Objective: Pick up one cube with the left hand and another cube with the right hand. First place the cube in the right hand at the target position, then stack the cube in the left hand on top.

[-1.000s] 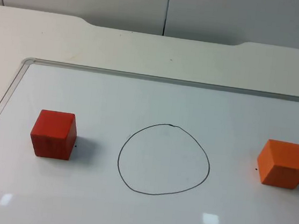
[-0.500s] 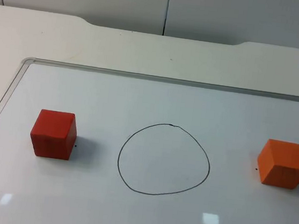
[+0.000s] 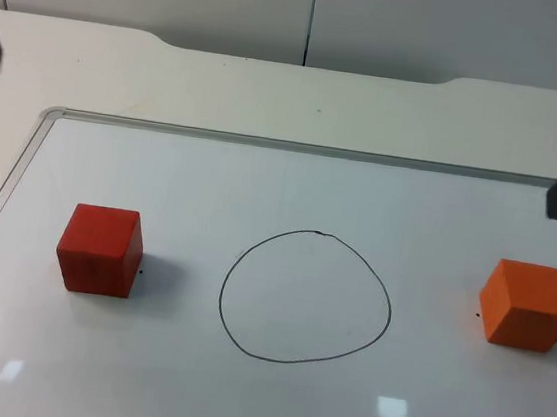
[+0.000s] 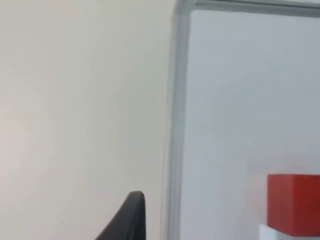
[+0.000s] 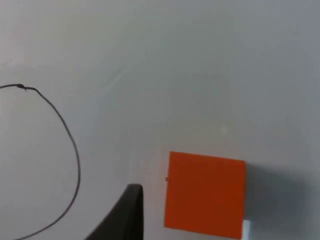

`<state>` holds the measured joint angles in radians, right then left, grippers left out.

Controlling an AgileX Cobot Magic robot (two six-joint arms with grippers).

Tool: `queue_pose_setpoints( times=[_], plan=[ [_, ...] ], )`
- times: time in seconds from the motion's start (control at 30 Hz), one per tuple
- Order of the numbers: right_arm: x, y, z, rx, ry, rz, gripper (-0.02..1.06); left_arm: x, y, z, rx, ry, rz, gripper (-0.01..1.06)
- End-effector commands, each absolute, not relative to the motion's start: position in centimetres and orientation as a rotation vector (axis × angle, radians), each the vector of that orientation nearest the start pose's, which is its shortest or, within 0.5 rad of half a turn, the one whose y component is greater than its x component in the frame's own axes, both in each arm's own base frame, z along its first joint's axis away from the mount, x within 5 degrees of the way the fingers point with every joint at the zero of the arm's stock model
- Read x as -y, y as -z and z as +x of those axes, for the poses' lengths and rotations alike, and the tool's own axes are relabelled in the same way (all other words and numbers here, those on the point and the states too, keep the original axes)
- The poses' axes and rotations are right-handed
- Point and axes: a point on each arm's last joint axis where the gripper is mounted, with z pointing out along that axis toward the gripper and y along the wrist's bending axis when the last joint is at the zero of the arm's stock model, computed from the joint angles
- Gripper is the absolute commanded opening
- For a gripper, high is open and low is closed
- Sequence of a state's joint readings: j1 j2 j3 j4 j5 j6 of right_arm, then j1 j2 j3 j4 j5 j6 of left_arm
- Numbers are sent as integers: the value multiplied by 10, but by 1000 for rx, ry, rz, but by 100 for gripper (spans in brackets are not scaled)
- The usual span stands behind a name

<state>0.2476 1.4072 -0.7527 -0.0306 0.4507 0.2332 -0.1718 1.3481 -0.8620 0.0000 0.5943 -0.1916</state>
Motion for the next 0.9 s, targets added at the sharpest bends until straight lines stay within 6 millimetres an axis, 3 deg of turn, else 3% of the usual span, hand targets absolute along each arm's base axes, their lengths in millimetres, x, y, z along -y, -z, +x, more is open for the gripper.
queue_pose_setpoints(
  times=[0.0,0.1,0.23,0.43,0.6,0.87],
  plan=[
    [-74,-207,260,-2581,-179,-45,105,59,-250,262,-2561,161,3,105],
    [-81,-194,266,-2609,-168,-72,105,81,-236,267,-2590,173,75,105],
    [-83,-194,277,-2602,-136,-117,105,94,-220,274,-2620,179,121,105],
    [-84,-198,284,-2598,-133,-110,105,97,-205,278,-2679,193,88,105],
    [-84,-188,282,-2669,-110,-95,105,104,-192,278,-2724,177,136,105],
    [-86,-176,283,-2715,-103,-81,105,130,-175,276,-2751,205,188,105]
  ],
)
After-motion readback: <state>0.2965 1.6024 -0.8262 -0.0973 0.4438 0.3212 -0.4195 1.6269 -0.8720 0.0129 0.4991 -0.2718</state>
